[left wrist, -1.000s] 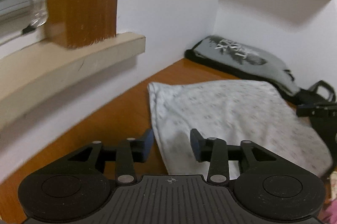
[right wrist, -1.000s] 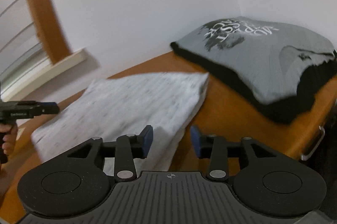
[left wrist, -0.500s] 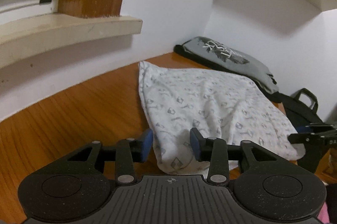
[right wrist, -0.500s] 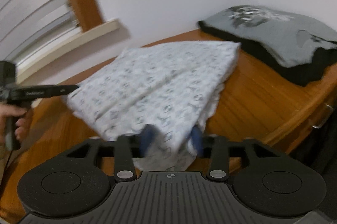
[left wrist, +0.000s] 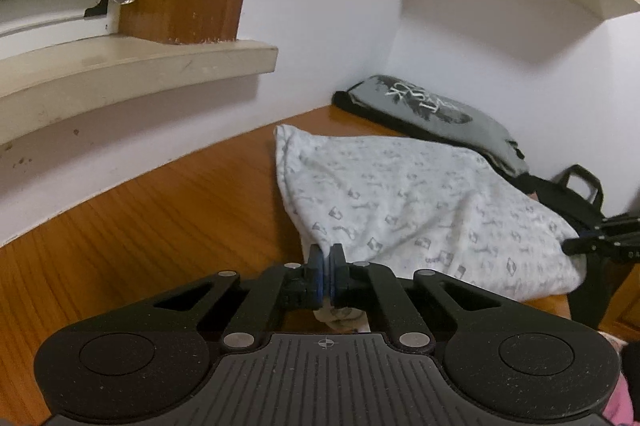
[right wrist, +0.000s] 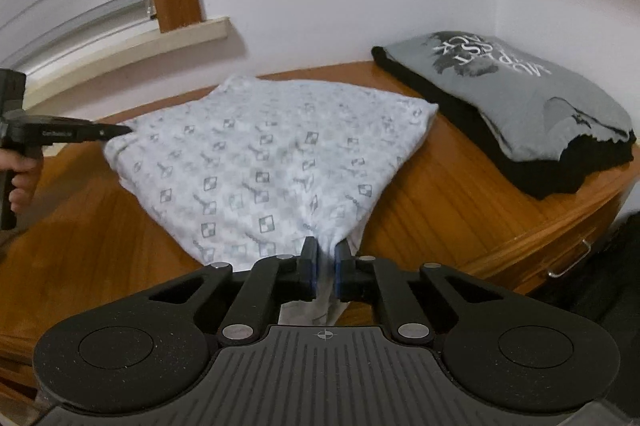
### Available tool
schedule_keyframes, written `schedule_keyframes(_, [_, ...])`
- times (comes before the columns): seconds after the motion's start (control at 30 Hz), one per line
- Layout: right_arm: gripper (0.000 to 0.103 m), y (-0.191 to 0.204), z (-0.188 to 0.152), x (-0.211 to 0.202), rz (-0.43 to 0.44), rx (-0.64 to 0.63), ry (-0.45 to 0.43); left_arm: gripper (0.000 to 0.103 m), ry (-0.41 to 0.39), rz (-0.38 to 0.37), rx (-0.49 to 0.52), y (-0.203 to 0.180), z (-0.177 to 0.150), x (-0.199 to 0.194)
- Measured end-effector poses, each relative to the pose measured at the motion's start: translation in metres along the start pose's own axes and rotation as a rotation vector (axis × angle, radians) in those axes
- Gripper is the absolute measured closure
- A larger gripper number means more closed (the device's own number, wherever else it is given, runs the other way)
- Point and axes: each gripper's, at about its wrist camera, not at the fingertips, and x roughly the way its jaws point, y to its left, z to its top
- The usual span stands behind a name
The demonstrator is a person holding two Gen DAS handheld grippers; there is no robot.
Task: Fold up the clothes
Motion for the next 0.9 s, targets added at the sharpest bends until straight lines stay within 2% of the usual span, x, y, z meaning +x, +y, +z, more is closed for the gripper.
schedule_keyframes(0.07, [0.083, -0.002, 0.004, -0.004, -0.02, 0.006, -0.013, 0.098, -0.01, 0.01, 0.001, 0.001, 0.0, -0.005])
schedule_keyframes(0.2, [0.08, 0.006, 0.014, -0.022, -0.044, -0.023, -0.098, 0.098, -0.074, 0.039, 0.045, -0.006, 0.003, -0.024])
schedule_keyframes(0.27, [0.068, 0.016, 0.015, -0.023, -0.003, -0.044, -0.107, 0.098, -0.091, 0.027, 0.076, -0.013, 0.002, -0.033])
schedule_keyframes(0.37, [0.064, 0.04, 0.012, -0.015, 0.053, -0.116, -0.09, 0.098, -0.08, 0.002, 0.135, -0.026, -0.003, -0.039])
schedule_keyframes(0.4, [0.064, 0.049, 0.01, -0.01, 0.058, -0.152, -0.08, 0.095, -0.069, -0.002, 0.145, -0.028, -0.006, -0.038])
schedule_keyframes(0.47, [0.062, 0.062, 0.003, 0.0, 0.065, -0.213, -0.06, 0.075, -0.048, -0.005, 0.157, -0.031, -0.012, -0.034])
schedule_keyframes(0.5, [0.062, 0.065, 0.0, 0.004, 0.059, -0.234, -0.052, 0.074, -0.036, -0.005, 0.162, -0.031, -0.014, -0.031])
schedule_keyframes(0.6, [0.06, 0.071, -0.008, 0.013, 0.043, -0.288, -0.038, 0.074, -0.015, -0.012, 0.16, -0.029, -0.019, -0.025])
schedule_keyframes(0.73, [0.06, 0.066, -0.009, 0.013, 0.051, -0.277, -0.049, 0.075, -0.002, -0.026, 0.141, -0.024, -0.023, -0.018])
schedule_keyframes(0.8, [0.06, 0.068, -0.012, 0.011, 0.049, -0.28, -0.051, 0.081, -0.002, -0.029, 0.143, -0.021, -0.023, -0.016])
schedule_keyframes(0.87, [0.06, 0.068, -0.013, 0.011, 0.048, -0.283, -0.052, 0.093, -0.011, -0.023, 0.151, -0.022, -0.023, -0.017])
schedule_keyframes(0.9, [0.06, 0.069, -0.014, 0.011, 0.048, -0.284, -0.052, 0.096, -0.016, -0.018, 0.15, -0.022, -0.022, -0.019])
